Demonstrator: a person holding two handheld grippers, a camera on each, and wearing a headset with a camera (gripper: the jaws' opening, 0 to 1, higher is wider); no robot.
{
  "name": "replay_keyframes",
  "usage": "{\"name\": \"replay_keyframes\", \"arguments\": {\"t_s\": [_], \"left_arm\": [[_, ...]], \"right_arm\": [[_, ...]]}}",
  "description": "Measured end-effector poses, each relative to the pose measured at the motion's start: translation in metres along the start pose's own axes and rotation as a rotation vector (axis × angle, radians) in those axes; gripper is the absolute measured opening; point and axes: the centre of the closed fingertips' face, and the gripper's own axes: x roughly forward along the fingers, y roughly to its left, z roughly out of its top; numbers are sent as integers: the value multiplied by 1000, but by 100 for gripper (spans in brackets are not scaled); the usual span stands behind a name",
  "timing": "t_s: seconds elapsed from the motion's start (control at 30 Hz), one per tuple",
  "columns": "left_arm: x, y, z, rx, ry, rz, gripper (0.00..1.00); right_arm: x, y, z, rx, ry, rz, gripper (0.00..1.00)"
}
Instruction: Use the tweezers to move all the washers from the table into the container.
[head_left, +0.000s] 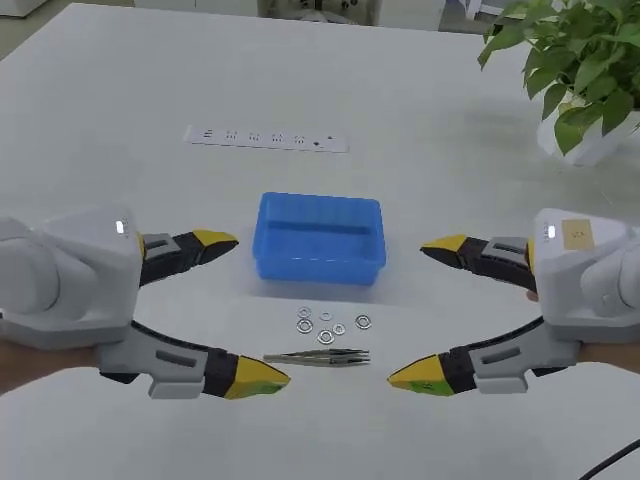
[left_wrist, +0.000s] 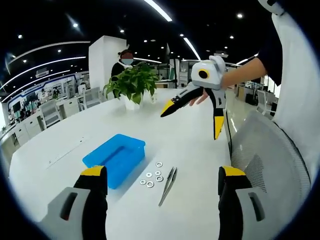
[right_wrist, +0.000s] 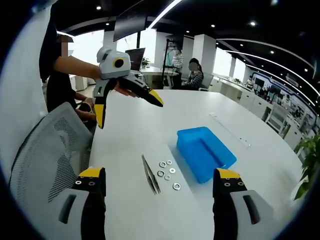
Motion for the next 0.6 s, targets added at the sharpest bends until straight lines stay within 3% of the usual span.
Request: {"name": "replay_keyframes", "arguments": {"t_s": [0.6], "left_arm": [[4, 2, -6, -11, 6, -6, 97]], "right_arm": [[2, 0, -7, 20, 9, -1, 88]]}}
